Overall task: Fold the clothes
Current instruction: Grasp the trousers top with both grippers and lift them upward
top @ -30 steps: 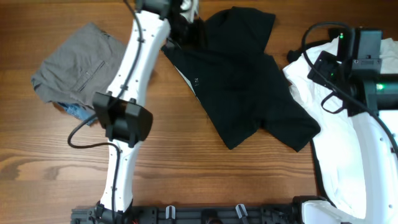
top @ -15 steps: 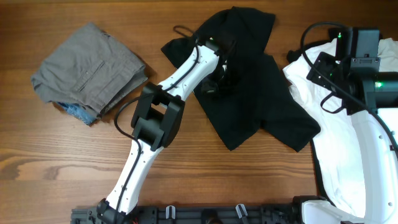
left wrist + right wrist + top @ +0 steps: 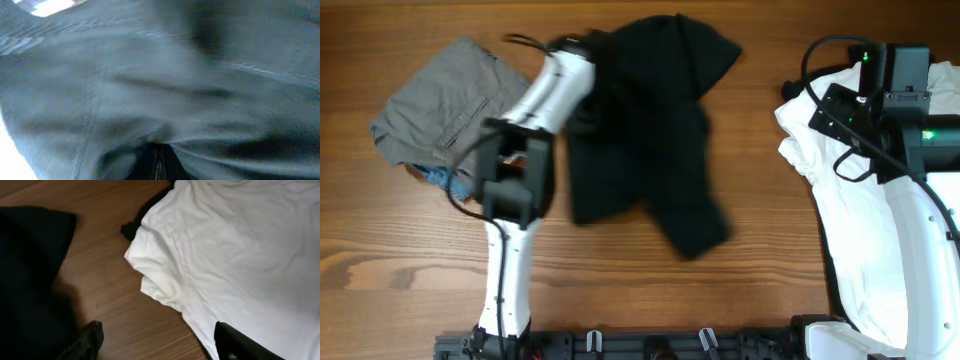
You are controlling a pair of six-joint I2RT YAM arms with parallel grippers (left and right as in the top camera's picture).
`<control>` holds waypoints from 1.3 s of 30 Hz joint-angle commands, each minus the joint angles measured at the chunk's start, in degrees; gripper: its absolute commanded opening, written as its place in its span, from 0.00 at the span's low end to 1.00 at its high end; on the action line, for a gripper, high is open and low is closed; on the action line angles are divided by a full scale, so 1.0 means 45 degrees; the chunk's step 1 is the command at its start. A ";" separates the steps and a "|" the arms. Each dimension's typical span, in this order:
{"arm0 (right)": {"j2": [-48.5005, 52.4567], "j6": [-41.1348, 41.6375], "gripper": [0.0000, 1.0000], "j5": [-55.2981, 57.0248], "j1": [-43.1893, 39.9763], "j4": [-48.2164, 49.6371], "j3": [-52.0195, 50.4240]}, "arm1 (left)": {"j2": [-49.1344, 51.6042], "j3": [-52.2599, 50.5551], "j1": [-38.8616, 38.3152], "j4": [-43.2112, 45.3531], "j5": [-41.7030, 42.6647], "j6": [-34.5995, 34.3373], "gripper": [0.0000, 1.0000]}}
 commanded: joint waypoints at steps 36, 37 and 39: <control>1.0083 -0.0287 1.00 -1.3182 0.4333 0.6445 0.0102 | -0.5756 -0.0136 0.0418 -0.2861 -0.1511 0.2506 0.43; 1.0083 -0.0219 0.99 -1.3109 0.4449 0.6674 0.0102 | -0.5756 -0.0471 0.0413 -0.2676 -0.1462 0.2506 0.44; 1.0083 0.0068 0.85 -1.2575 0.4600 0.6989 0.0102 | -0.5756 -0.1273 0.0413 -0.2263 -0.1370 0.2501 0.44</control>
